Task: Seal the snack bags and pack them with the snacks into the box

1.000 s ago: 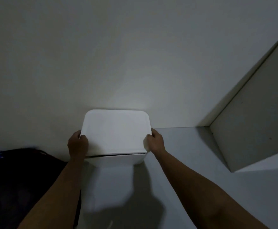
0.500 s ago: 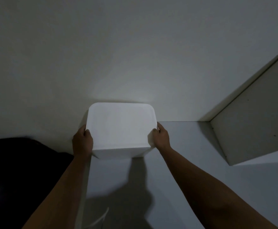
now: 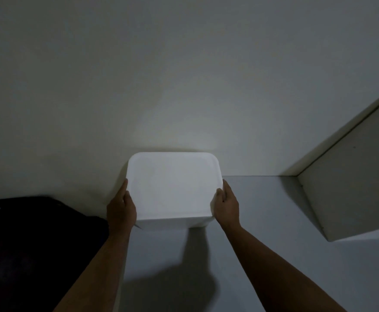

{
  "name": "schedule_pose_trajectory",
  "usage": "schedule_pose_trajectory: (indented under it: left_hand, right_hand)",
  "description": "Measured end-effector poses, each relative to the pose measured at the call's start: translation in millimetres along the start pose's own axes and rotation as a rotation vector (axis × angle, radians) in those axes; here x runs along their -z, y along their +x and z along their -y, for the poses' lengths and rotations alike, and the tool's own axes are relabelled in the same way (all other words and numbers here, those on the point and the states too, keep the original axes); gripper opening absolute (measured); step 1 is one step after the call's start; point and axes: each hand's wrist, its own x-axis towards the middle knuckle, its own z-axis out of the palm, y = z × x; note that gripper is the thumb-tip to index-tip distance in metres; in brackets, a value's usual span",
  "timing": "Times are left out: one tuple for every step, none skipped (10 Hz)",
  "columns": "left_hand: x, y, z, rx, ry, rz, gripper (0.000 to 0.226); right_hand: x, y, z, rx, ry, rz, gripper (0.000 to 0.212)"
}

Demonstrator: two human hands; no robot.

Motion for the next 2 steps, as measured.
schedule_pose_trajectory:
  left_hand:
    - [2,4,-2,-0.003,0.001,0.024,0.043]
    - [9,-11,-3,-0.073,0.043,-0.09,0.048]
  right_hand:
    - [5,0,2,-0.062,0.11,0.011,0.044]
    - [21,-12,-2,-0.174,0.193,-0.042,0.06]
